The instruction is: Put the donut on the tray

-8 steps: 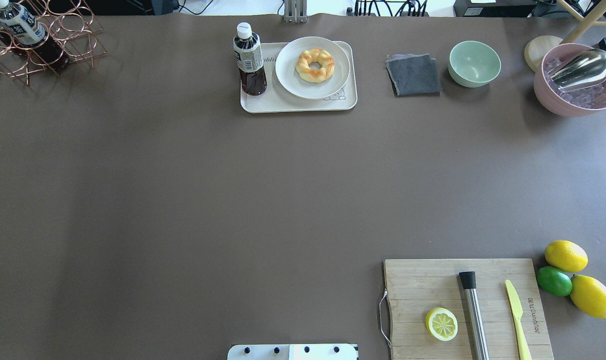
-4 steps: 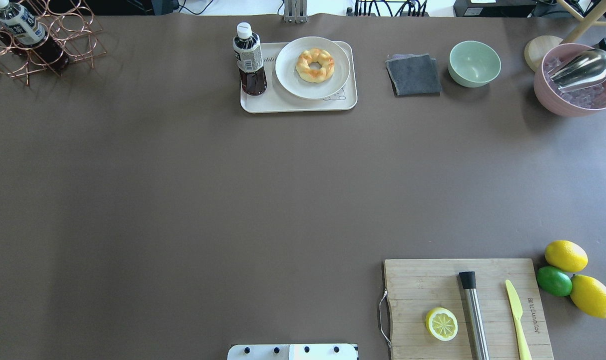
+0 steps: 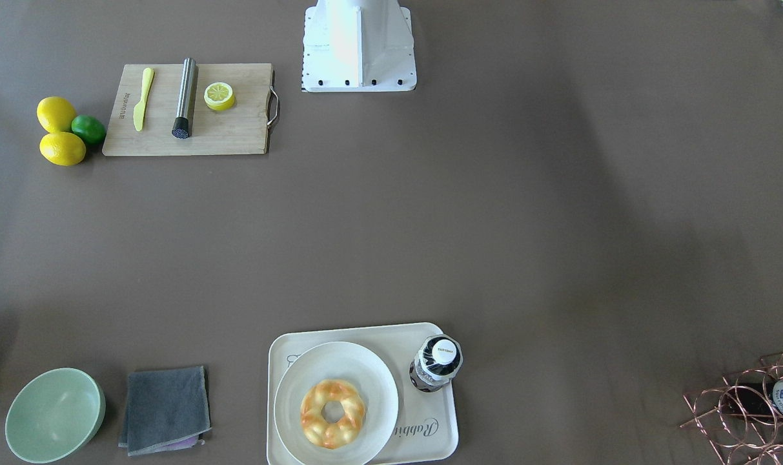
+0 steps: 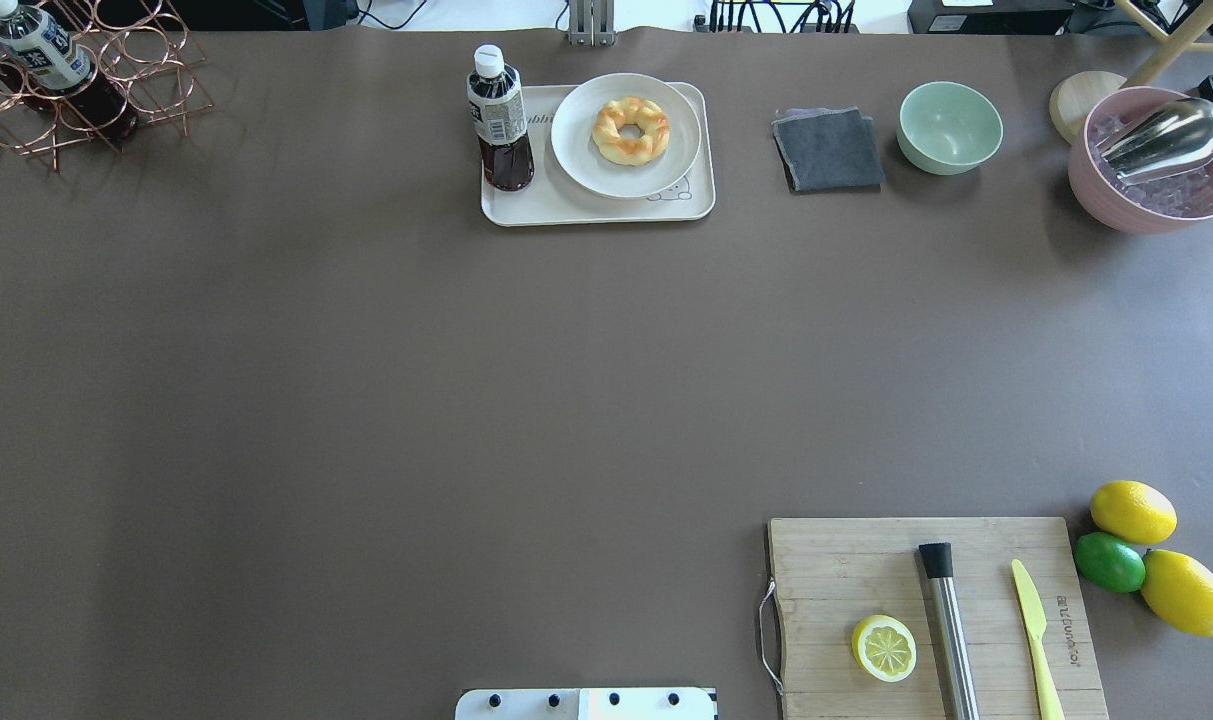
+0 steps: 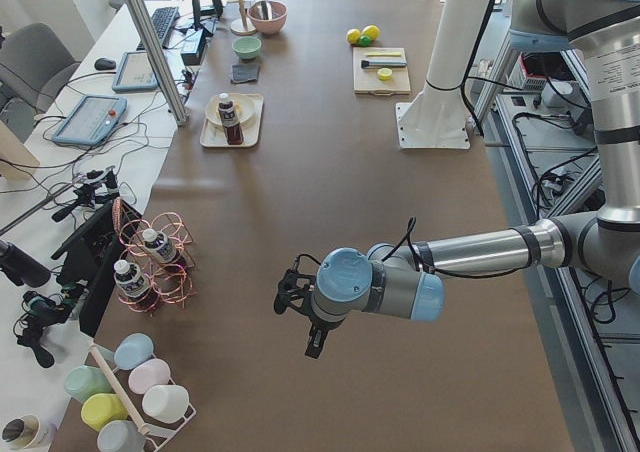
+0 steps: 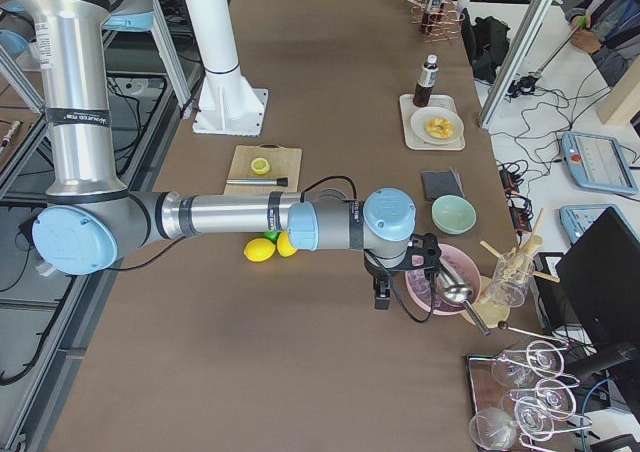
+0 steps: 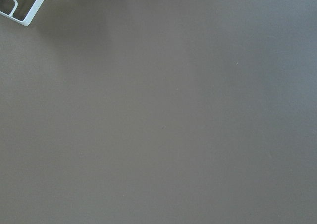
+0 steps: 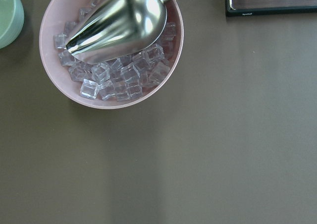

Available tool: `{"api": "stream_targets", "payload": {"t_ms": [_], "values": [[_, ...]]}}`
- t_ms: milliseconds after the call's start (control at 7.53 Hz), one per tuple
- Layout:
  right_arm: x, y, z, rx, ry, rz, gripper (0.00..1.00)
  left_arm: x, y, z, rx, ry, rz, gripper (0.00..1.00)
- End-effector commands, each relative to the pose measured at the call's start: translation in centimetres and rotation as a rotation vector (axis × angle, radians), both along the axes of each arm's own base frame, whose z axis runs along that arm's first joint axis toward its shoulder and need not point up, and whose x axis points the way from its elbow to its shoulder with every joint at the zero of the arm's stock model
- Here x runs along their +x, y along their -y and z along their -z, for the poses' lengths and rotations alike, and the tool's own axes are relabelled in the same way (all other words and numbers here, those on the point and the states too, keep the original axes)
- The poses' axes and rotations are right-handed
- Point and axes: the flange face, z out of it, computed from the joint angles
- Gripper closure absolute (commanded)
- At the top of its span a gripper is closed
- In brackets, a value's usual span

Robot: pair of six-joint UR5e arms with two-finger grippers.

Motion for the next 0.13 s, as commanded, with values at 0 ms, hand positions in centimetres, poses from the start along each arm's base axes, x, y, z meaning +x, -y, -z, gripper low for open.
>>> {"api": "stream_targets", "payload": {"t_ms": [0], "values": [[-0.05, -0.19, -0.11, -0.001, 0.005, 0.001, 0.00, 0.06, -0.08, 0.01, -0.002, -0.008, 0.000, 0.03]]}}
